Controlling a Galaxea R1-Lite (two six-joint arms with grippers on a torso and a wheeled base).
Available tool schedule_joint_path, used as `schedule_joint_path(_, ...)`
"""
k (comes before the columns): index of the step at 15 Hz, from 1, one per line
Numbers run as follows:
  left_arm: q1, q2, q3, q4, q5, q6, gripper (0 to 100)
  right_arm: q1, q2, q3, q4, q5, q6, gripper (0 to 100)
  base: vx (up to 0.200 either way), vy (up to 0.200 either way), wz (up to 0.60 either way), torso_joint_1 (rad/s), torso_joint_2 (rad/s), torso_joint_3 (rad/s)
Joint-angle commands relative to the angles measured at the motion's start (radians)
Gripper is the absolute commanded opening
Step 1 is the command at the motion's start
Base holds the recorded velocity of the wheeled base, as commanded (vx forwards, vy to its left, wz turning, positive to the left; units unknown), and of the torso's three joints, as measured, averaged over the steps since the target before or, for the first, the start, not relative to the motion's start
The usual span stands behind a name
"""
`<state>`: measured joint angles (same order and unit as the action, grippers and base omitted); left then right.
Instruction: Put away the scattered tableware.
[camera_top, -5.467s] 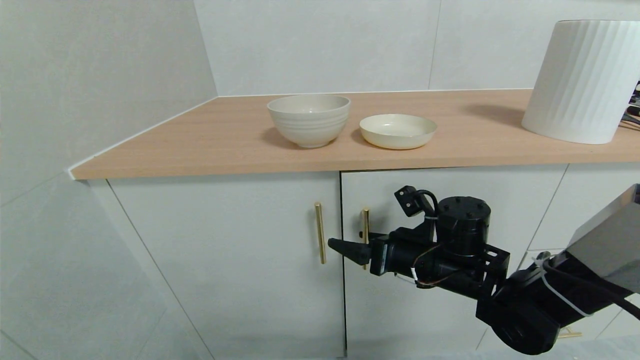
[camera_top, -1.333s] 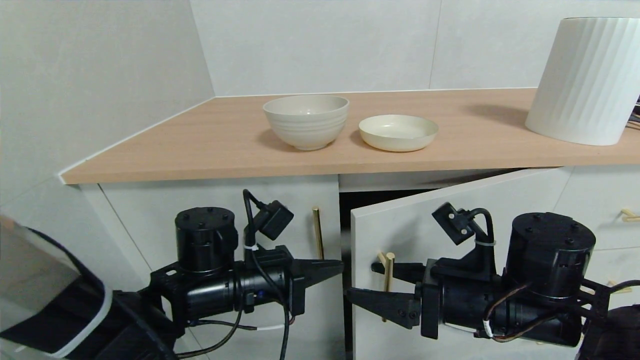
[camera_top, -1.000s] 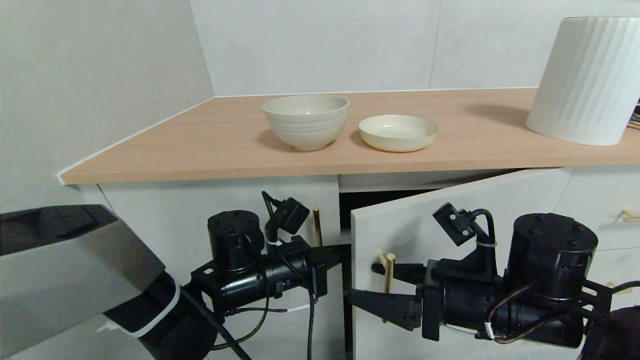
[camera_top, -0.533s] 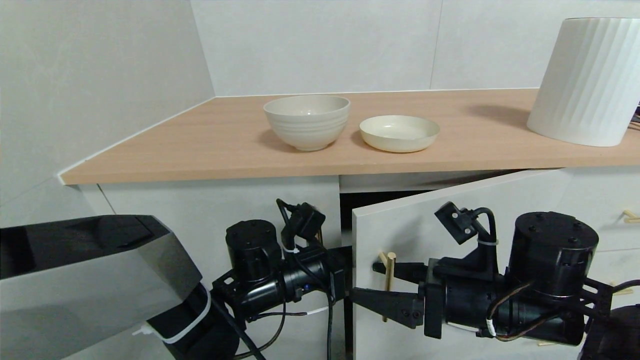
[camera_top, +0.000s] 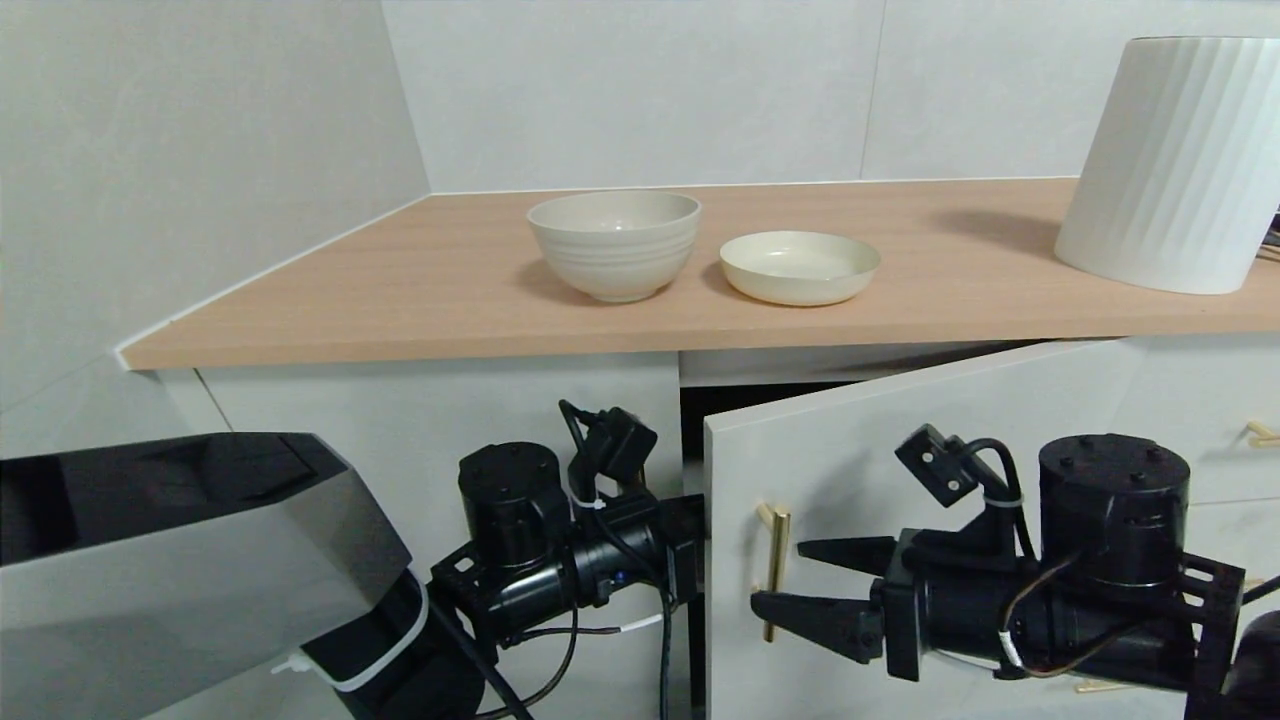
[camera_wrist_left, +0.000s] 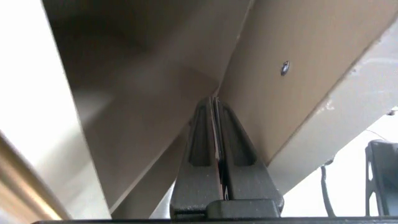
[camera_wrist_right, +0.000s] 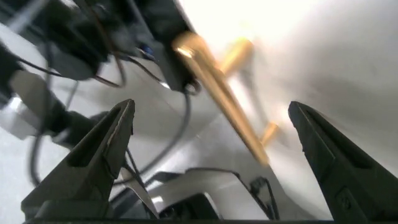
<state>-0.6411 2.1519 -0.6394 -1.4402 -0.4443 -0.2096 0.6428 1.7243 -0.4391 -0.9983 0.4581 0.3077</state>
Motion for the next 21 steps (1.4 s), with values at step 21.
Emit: schedule_joint_path(21, -0.042, -0.018, -0.003, 0.009, -0.007, -0.002, 0, 0.16, -0.264, 0.329, 0.049, -0.354, -0.021, 100, -0.057, 0.0, 0.0, 0.001, 0.0, 0.002)
